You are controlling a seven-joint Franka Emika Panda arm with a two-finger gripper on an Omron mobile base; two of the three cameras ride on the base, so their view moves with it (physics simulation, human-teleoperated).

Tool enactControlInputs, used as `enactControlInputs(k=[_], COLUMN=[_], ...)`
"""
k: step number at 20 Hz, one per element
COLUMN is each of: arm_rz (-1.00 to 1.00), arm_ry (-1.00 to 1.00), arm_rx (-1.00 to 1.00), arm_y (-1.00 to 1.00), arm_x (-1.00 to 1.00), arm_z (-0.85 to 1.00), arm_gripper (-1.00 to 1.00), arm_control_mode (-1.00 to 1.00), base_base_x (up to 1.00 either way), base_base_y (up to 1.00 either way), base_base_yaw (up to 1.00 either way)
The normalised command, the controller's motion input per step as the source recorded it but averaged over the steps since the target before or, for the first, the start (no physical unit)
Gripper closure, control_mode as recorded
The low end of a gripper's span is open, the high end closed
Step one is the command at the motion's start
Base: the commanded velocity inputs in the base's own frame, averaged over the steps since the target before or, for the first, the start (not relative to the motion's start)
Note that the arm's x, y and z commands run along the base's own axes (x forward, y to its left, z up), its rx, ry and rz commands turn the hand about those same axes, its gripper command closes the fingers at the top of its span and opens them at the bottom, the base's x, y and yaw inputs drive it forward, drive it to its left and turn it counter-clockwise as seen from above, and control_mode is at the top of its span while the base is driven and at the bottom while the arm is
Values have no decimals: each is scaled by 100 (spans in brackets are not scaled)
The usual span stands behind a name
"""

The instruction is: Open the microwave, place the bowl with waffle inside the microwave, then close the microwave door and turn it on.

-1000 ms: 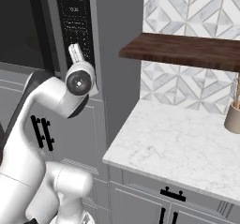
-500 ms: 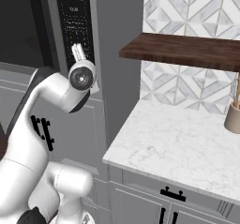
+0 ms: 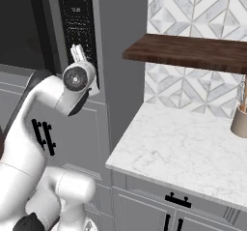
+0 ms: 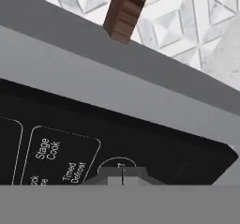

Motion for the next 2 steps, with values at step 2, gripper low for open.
enactControlInputs(k=[2], arm_rz=[-15], arm_ry=[0], arm_rx=[-13], arm_y=[49], arm_x=[85], arm_z=[-75], arm_gripper=[100], arm_control_mode=[-100], base_base_x=[0], base_base_y=[0], base_base_yaw=[0])
